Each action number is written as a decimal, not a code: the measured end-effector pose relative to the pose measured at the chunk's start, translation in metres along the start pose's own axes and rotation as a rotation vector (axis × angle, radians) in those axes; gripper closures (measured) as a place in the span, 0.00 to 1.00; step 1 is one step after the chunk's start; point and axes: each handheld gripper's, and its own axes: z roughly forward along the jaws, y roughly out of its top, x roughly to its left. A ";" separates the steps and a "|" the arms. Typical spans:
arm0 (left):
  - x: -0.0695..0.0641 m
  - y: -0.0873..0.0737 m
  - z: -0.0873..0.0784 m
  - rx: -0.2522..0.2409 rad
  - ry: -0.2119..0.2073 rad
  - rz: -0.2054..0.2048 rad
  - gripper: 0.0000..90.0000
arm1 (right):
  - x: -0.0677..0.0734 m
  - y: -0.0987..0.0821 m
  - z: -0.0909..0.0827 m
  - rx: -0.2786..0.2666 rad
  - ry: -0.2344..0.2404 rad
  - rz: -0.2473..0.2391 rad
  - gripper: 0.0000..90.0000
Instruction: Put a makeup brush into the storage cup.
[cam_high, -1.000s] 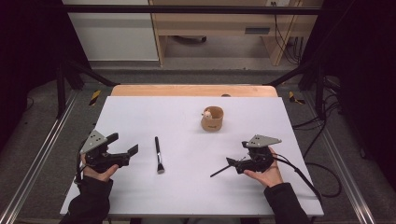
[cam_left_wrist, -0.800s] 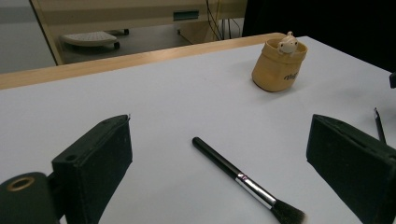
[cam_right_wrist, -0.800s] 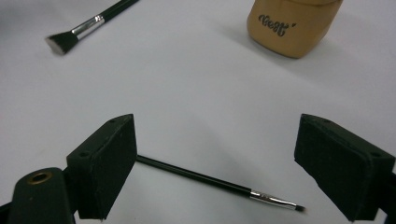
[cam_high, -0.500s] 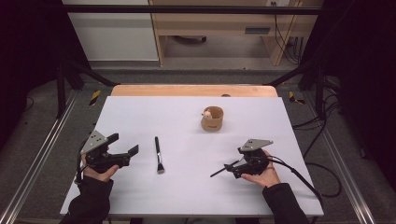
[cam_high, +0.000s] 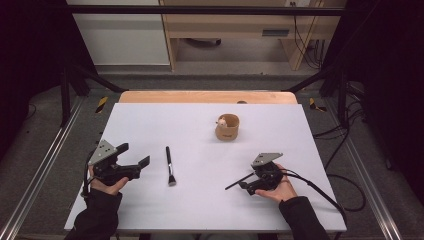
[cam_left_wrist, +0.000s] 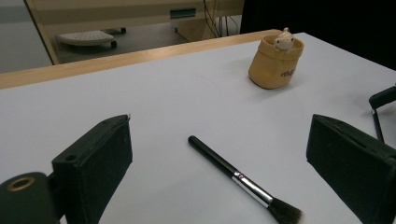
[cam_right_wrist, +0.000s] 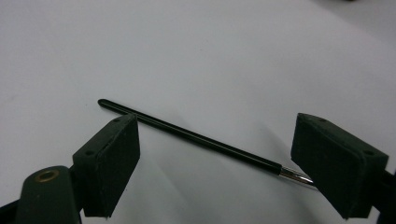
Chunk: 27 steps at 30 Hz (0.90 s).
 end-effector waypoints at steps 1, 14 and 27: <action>0.000 0.000 0.000 0.000 0.000 0.000 0.07 | 0.000 0.000 0.000 0.000 0.000 0.000 0.18; -0.001 -0.001 0.002 0.007 -0.002 0.004 0.07 | 0.002 -0.003 0.008 0.029 -0.018 -0.033 0.25; -0.001 -0.001 0.002 0.011 -0.007 0.003 0.07 | 0.002 -0.002 0.003 0.034 -0.031 -0.031 0.54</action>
